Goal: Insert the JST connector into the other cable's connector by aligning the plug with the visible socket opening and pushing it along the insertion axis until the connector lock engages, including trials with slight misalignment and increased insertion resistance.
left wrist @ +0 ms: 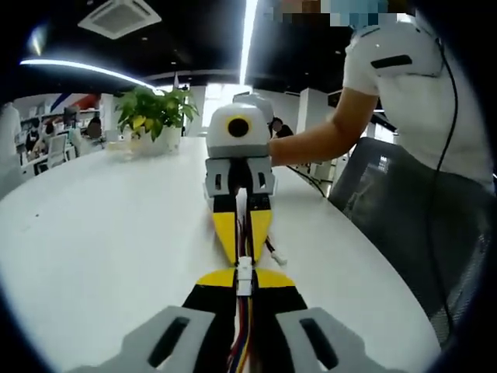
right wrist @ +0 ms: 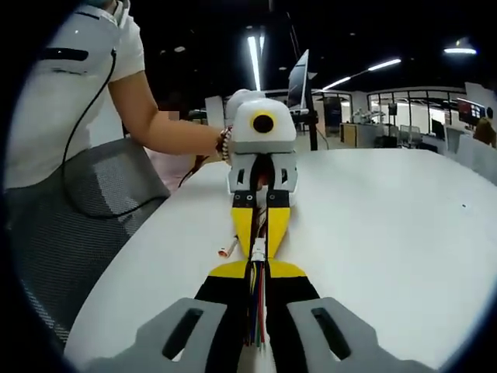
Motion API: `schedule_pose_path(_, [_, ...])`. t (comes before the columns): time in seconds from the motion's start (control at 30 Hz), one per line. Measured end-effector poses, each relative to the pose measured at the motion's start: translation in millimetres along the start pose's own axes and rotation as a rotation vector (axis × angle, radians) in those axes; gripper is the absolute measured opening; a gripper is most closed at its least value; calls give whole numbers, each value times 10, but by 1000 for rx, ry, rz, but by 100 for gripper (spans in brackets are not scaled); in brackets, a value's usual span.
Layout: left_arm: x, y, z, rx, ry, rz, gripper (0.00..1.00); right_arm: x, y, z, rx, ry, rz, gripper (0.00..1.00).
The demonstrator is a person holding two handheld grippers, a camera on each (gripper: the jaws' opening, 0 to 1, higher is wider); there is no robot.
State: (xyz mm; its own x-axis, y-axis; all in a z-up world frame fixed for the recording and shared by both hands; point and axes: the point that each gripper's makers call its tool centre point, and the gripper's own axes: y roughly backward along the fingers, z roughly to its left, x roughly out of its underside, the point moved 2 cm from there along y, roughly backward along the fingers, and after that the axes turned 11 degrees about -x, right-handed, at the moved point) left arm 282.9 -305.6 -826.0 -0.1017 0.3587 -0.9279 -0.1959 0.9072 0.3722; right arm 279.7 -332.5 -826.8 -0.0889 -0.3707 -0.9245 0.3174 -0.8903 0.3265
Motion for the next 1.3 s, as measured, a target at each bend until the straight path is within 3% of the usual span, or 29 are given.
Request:
schedule_pose_path(0.1, [-30, 3, 69, -46, -30, 7, 4, -13, 25, -9, 13, 3, 7, 3])
schedule_pose_path(0.2, [-85, 52, 120, -76, -5, 8, 11, -43, 76, 3, 22, 1, 2, 3])
schedule_pose_path(0.37, [25, 136, 132, -114, -21, 94, 14, -40, 105, 8, 41, -1, 19, 3])
schedule_pose_path(0.47, [67, 126, 76, -102, -33, 121, 10, -47, 94, 17, 42, 3, 29, 3])
schedule_pose_path(0.57, [55, 121, -7, -82, -64, 134, 0, -78, 77, 46, 35, 5, 33, 3])
schedule_pose_path(0.97, [-151, 161, -54, -86, -190, 152, 0, -266, 115, 121, 49, 61, 67, 3])
schedule_pose_path(1.3, [-139, 178, 41, -108, -181, 153, 0, -286, 112, 77, 67, 62, 58, 3])
